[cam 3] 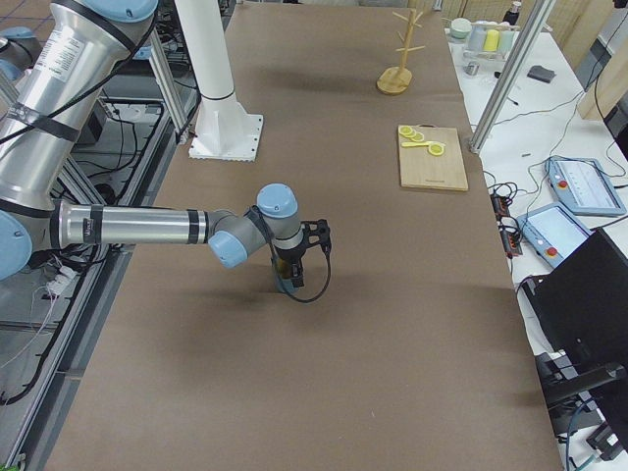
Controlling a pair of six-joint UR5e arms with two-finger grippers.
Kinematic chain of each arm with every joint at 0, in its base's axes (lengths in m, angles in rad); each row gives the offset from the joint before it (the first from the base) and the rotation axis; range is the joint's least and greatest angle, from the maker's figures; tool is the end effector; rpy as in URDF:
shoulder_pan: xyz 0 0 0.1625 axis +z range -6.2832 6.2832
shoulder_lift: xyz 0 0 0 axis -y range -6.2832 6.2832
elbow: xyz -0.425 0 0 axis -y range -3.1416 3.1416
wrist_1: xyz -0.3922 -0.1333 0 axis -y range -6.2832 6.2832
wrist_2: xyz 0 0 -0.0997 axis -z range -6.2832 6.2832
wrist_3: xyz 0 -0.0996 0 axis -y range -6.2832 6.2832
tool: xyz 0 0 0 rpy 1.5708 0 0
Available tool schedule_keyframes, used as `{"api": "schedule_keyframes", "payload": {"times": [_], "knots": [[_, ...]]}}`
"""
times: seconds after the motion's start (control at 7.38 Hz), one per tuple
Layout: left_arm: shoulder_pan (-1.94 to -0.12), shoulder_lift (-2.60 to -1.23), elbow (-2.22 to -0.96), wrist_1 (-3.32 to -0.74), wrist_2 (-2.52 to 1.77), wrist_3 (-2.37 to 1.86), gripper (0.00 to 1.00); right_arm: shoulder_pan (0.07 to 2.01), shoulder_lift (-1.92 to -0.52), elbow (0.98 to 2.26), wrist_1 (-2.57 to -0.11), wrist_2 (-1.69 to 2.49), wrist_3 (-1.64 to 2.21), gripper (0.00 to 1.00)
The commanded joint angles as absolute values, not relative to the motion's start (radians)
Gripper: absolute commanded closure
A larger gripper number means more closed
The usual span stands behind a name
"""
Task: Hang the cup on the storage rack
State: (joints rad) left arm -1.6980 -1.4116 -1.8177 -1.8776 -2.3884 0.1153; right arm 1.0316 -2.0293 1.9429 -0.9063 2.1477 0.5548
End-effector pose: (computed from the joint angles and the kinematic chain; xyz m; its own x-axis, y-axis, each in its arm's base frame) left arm -0.1162 -0.4303 0.5723 0.7227 0.2954 -0.6248 0.0342 0.8876 0.4593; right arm -0.1026 -0.3252 0.5929 0.7078 -0.2046 0.6761 0.0672 0.9723 0.2238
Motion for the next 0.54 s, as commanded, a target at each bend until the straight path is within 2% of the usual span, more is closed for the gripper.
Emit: {"api": "schedule_keyframes", "payload": {"times": [0.0,0.27,0.41], "knots": [[-1.697,-1.413,-1.819,-1.878,-2.388,0.115,0.01,0.954,-2.031,1.927,-0.888,2.111,0.575,0.34],[-1.697,-1.414,-1.819,-1.878,-2.388,0.114,0.01,0.942,-2.033,1.857,-0.801,2.100,0.574,0.39],[-1.697,-1.414,-1.819,-1.878,-2.388,0.114,0.01,0.942,-2.033,1.798,-0.722,2.100,0.574,0.46]]}}
